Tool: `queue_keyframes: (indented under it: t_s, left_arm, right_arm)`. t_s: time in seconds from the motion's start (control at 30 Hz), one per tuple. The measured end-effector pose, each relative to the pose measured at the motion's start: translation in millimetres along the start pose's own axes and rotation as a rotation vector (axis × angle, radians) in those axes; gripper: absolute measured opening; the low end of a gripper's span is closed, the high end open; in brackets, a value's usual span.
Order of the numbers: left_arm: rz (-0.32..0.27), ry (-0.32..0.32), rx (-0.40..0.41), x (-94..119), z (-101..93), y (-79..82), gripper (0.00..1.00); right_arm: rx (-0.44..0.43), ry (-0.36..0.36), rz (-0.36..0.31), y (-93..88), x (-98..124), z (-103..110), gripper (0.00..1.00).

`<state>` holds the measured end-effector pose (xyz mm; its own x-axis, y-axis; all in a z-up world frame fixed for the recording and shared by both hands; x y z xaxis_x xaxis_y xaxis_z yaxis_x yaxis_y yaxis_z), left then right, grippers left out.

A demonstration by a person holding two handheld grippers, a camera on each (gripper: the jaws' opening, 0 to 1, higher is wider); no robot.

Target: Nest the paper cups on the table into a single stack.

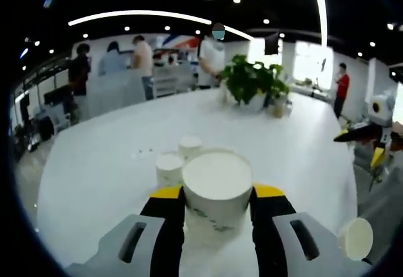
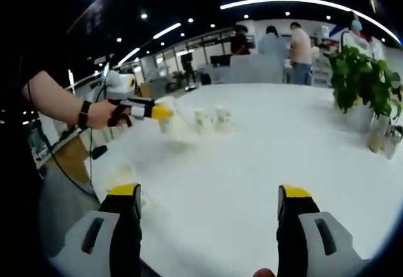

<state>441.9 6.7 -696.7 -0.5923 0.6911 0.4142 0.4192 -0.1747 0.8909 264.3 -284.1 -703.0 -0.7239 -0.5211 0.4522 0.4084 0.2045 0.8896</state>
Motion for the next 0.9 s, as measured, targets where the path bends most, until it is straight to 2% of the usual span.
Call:
queue_keyframes:
  t_s: [0.6, 0.77, 0.9]
  left_arm:
    - [-0.069, -0.026, 0.003, 32.2, -25.5, 18.5, 0.39]
    - [-0.056, -0.043, -0.045, 38.2, -36.1, 16.6, 0.39]
    - [-0.053, -0.047, -0.05, 42.6, -40.2, 15.3, 0.39]
  right_arm:
    - [-0.035, -0.007, -0.021, -8.0, 14.0, 6.3, 0.87]
    - [-0.045, 0.0, -0.023, -9.9, 13.9, 8.3, 0.86]
    - [-0.051, 0.006, -0.023, -11.6, 13.4, 10.8, 0.86]
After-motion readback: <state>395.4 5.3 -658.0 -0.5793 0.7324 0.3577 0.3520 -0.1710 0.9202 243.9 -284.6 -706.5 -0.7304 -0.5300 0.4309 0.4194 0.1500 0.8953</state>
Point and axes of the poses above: the point that each gripper's makers call its tool centre point, and the gripper's own axes: x roughly backward along the fingers, z roughly to its left, y roughly out of its top, the point moved 7 cm from there along x, roughly backward along the fingers, and after that the axes turned 8 degrees about x, right-handed, at the moved point
